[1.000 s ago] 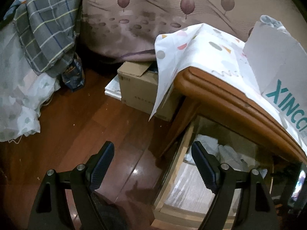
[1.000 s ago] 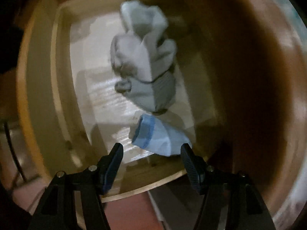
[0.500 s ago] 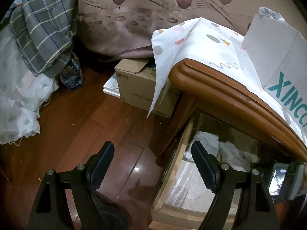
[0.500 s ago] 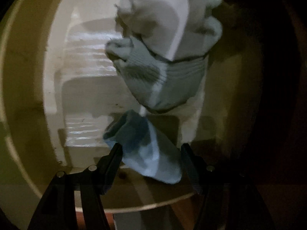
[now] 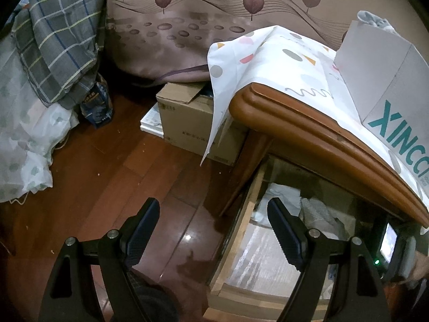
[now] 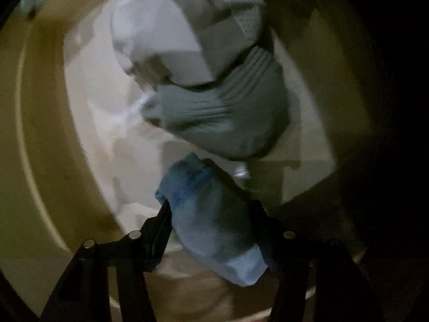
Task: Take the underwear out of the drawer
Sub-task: 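Move the right gripper into the drawer and grasp the light blue sock, then lift the light blue sock out of the drawer with the right gripper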
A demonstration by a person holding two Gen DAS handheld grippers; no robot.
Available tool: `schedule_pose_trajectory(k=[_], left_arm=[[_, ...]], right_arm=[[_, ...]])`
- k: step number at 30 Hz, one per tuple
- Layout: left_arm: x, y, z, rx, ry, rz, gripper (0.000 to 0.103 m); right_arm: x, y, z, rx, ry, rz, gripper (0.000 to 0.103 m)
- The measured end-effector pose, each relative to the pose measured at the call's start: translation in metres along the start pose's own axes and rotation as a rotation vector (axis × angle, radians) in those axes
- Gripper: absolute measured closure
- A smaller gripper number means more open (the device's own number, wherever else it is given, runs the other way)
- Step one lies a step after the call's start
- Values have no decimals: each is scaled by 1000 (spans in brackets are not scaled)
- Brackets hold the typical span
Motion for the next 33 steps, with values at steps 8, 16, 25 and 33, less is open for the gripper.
schedule_pose_trajectory(k=[8, 16, 25, 33], left_arm=[[0, -3, 2, 6, 11, 6, 24], [2, -8, 4, 6, 17, 16, 24], [10, -20, 10, 6, 35, 62, 24], [22, -40, 11, -2, 46, 166, 23]], right_arm=[[4, 6, 0, 53, -58, 10, 44], [19, 4, -5, 62, -64, 56, 57], [34, 14, -39, 149, -149, 119, 63], [43, 34, -110, 76, -476, 452, 63]])
Point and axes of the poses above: each gripper's, at about its wrist camera, not at the fingertips, and z roughly the way its jaws point, y to its left, x to its underside, the point moved 10 cm from there along z, roughly the way its jaws point, and after that the axes turned 5 degrees about -x, right-handed, at the moved point
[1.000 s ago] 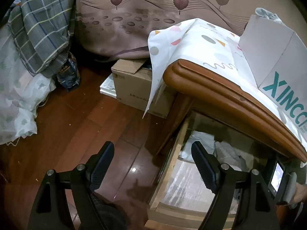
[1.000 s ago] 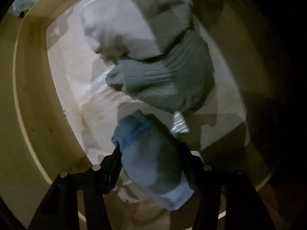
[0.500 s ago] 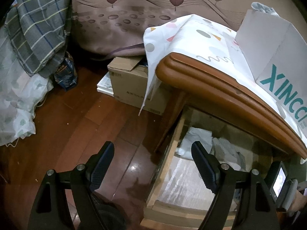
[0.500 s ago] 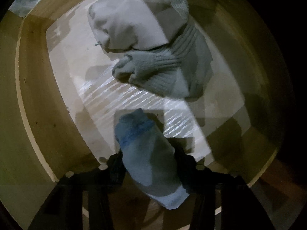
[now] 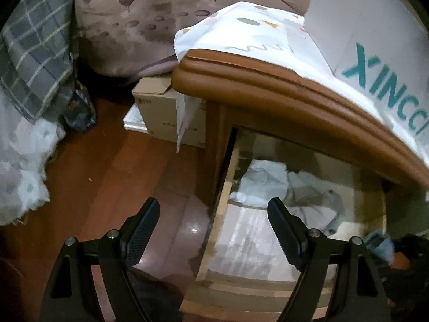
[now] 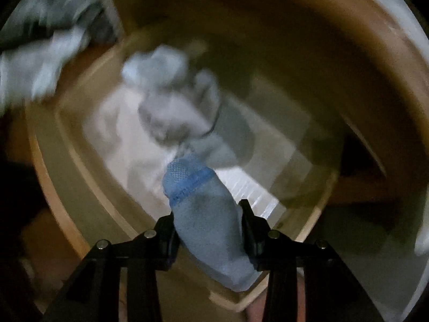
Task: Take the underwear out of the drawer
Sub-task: 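Lift the light blue sock out of the drawer with the right gripper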
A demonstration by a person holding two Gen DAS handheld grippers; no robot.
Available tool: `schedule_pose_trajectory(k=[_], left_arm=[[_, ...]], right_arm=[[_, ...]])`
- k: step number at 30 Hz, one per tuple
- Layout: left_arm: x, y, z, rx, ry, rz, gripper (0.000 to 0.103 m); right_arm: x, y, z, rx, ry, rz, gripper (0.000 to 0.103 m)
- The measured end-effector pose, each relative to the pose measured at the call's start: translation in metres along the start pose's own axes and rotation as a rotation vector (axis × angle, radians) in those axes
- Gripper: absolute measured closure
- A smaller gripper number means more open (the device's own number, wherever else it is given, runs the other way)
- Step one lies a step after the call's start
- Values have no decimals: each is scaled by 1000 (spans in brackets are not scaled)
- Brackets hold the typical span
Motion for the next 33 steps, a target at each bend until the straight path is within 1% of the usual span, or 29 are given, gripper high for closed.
schedule_pose_trajectory(k=[2, 3, 5, 8, 9, 11, 13, 15, 16, 17, 19, 21, 23, 25, 26, 28, 30, 33], left_arm=[[2, -4, 1, -1, 3, 14, 23], [2, -6, 1, 7, 6, 12, 23], [3, -10, 3, 28, 20, 6, 23], [5, -15, 7, 22, 29, 12, 23], [6, -18, 9, 18, 35, 19, 23], [11, -23, 14, 23, 56, 26, 23], [18, -32, 16, 44, 76, 38, 23], [24, -42, 19, 72, 102, 49, 22], [28, -51, 20, 104, 122, 52, 18], [31, -56, 21, 117, 128, 50, 17], [37, -64, 23, 121, 140, 38, 17], [43, -70, 27, 119, 166, 50, 17], [47, -78, 32, 106, 197, 59, 17], [49, -86, 37, 93, 217, 53, 17], [49, -90, 37, 99, 225, 34, 17], [51, -98, 39, 138, 262, -37, 17], [54, -106, 43, 193, 312, -166, 17], [60, -112, 53, 228, 372, -341, 17]], right_arm=[[1, -1, -14, 11, -62, 138, 63], [-11, -11, -16, 14, -79, 172, 63], [-7, -19, -25, 46, -131, 260, 63], [-2, -38, -27, 92, -201, 334, 63], [-1, -40, -18, 102, -220, 352, 63], [-5, -52, -18, 134, -255, 370, 63], [-2, -65, -25, 194, -288, 378, 63], [3, -72, -28, 200, -304, 420, 63], [7, -76, -29, 210, -305, 439, 63], [10, -80, -30, 221, -305, 454, 63], [12, -85, -27, 213, -307, 485, 63], [14, -90, -25, 188, -302, 513, 63], [14, -94, -24, 149, -307, 546, 63], [12, -97, -28, 136, -324, 561, 63], [10, -98, -32, 133, -336, 563, 63], [8, -99, -37, 129, -353, 568, 63], [7, -101, -40, 108, -363, 580, 63], [8, -105, -46, 90, -368, 594, 63]])
Point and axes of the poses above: each gripper's, at about its wrist camera, not at the fingertips, and z roughly the way its jaws point, y to its left, x to its underside, the point moved 10 cm from there along z, roughly the way its jaws point, and after that the axes turned 5 degrees about -x, right-handed, at the moved point
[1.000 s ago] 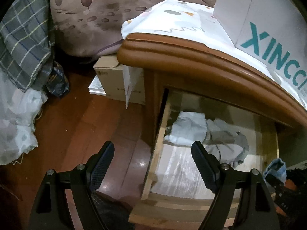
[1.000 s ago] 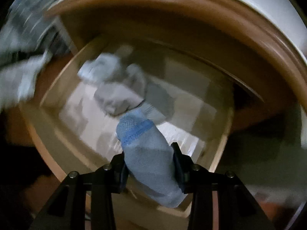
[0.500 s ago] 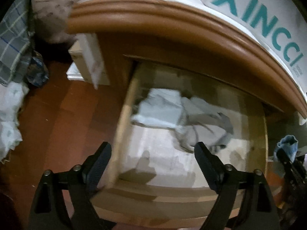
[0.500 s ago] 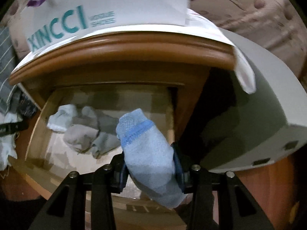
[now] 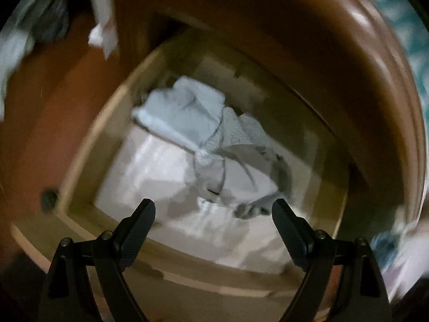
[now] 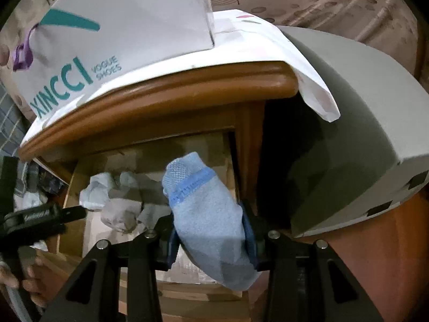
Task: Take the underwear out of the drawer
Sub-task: 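Lift the light blue sock out of the drawer with the right gripper, then grasp the white hexagon-print underwear with left gripper while right holds the blue sock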
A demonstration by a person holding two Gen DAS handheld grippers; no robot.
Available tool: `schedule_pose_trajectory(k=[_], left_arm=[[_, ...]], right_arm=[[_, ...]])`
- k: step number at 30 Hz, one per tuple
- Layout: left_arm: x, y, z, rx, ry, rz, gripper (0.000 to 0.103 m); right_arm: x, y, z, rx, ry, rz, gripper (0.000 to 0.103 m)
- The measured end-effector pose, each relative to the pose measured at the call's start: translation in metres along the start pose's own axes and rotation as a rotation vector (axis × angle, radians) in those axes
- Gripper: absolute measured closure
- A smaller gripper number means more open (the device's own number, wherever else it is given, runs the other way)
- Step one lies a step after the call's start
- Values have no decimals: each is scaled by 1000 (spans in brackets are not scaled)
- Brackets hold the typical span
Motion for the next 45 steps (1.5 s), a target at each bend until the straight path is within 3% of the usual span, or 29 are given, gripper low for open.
schedule_pose_trajectory(k=[7, 12, 16, 27, 31, 34, 39, 45], left_arm=[[-4, -4, 25, 51, 38, -243, 19], [-1, -7, 46, 85, 91, -359, 19], [-3, -6, 61, 70, 97, -416, 19], [-9, -14, 93, -11, 99, -453, 18], [-9, -13, 90, -78, 86, -398, 45], [-7, -13, 87, -83, 72, -364, 54], [-1, -5, 81, -145, 88, -342, 58], [-4, 0, 72, -128, 77, -341, 63]], right_arm=[[-4, -5, -7, -34, 6, 22, 63], [-4, 0, -9, -62, 14, 10, 63], [-6, 2, -12, -73, 17, -1, 63], [-9, 5, -8, -85, 26, -20, 63], [-8, 2, -9, -86, 30, -14, 63], [-9, 3, -10, -86, 28, -13, 63], [-7, 7, -9, -86, 29, -25, 63], [-8, 6, -5, -79, 36, -29, 63]])
Point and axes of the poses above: each gripper's, at about its wrist camera, not at the fingertips, and z roughly the way its jaws point, y to its left, x to its underside, the point moved 10 cm from there along z, roughly the way its jaws point, and after that the axes turned 5 degrees about -x, right-handed, at the moved point
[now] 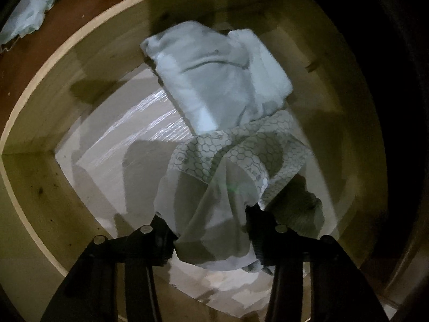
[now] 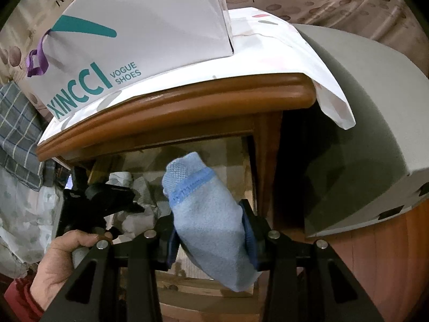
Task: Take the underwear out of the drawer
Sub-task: 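Grasp the white hexagon-print underwear with left gripper while right holds the blue sock, then lower the hexagon-print underwear into the shoe box and open the left gripper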
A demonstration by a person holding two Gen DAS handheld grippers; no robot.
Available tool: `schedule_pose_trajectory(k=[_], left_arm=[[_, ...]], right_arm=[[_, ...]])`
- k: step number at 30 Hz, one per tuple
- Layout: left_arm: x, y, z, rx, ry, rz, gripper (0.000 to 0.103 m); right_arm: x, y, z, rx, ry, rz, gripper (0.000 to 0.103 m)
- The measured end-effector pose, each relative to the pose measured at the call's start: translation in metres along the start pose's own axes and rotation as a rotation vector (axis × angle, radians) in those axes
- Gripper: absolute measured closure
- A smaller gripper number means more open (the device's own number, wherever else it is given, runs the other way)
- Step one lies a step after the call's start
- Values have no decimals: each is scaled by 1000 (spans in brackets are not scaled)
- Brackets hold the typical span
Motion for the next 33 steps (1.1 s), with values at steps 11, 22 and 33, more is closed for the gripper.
schedule_pose_trajectory(k=[11, 22, 33], left_arm=[[14, 2, -44, -28, -132, 172, 73], [18, 9, -88, 8, -222, 395, 75], [22, 3, -142, -39, -434, 643, 75]], right_arm=[[1, 3, 2, 8, -10, -22, 63], [4, 4, 8, 30, 5, -45, 63], [7, 8, 22, 92, 22, -98, 63]])
Point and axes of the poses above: each gripper's, at about its wrist camera, not at the fingertips, and z roughly the way its jaws point, y to its left, x to its underside, the point moved 10 cm from there along z, roughly the way its jaws point, and after that the axes turned 5 degrees about -x, right-handed, at the moved point
